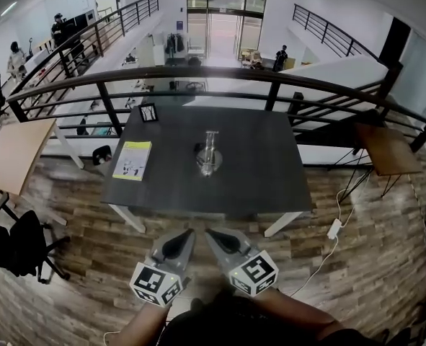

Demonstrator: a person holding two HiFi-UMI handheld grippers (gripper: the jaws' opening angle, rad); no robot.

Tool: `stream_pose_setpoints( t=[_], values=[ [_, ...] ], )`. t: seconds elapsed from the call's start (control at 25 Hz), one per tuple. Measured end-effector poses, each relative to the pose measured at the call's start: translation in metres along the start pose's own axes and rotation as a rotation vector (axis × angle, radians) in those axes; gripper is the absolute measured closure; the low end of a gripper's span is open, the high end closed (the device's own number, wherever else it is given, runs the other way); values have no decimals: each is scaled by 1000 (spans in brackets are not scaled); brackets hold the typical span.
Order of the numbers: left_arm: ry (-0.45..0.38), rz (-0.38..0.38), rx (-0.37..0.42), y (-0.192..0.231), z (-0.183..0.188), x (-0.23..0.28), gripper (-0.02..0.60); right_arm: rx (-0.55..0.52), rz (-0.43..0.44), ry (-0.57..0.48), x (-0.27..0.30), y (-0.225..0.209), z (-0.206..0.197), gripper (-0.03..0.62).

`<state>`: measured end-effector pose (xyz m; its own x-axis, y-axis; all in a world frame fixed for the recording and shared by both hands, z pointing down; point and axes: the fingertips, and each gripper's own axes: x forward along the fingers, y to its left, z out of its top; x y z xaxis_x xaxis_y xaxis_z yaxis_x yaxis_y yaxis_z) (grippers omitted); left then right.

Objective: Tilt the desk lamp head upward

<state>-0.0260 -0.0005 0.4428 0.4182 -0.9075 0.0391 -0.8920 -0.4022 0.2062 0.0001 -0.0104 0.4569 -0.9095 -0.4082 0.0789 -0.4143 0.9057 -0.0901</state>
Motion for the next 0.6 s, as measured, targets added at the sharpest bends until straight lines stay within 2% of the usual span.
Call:
stream_pose_setpoints(
  t=[0.28, 0.6],
  values=[
    [19, -38, 9, -14, -11, -59, 580, 2, -21, -3, -12, 56, -7, 592],
    [9, -58, 16, -22, -10, -89, 580, -12, -40, -1, -22, 86, -8, 592]
  ],
)
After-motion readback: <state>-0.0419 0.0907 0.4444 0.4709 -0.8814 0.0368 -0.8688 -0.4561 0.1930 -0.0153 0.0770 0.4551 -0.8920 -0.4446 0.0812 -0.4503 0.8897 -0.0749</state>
